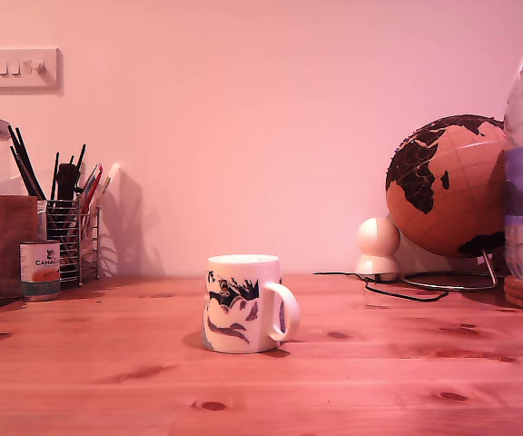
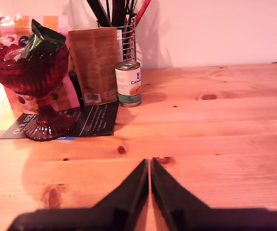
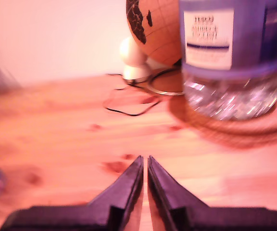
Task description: Lift the coffee cup and remove the coffee capsule that is hidden under it
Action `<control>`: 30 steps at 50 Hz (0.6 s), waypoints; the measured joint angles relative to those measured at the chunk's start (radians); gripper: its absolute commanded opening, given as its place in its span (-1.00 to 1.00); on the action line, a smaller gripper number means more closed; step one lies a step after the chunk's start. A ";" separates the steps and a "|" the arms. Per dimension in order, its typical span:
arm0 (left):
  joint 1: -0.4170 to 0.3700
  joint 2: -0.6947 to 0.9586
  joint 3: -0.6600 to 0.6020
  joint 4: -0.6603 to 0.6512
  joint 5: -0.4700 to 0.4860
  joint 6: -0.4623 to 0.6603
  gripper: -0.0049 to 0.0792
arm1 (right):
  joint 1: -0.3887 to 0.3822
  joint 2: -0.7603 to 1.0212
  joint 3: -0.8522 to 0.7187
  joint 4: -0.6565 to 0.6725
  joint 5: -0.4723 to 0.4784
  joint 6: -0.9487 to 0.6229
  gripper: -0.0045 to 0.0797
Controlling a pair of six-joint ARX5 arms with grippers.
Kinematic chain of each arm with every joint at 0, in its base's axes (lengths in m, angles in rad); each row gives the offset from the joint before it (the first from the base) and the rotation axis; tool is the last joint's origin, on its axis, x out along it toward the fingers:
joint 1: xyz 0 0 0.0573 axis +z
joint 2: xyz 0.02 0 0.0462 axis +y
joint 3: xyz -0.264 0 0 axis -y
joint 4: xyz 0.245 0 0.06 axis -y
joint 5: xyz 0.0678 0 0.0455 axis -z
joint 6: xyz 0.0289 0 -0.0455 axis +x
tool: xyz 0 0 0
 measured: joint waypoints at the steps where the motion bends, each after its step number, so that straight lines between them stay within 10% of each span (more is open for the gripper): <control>1: 0.000 0.000 0.000 0.000 0.000 0.000 -0.94 | 0.000 0.000 0.000 0.000 0.000 0.013 -0.92; 19: 0.000 0.000 -0.002 0.043 0.169 -0.211 -0.94 | 0.000 0.000 0.017 0.002 -0.166 0.162 -0.92; 30: -0.019 0.000 -0.002 0.160 0.457 -0.389 -0.94 | 0.000 0.001 0.217 -0.151 -0.260 0.152 -0.92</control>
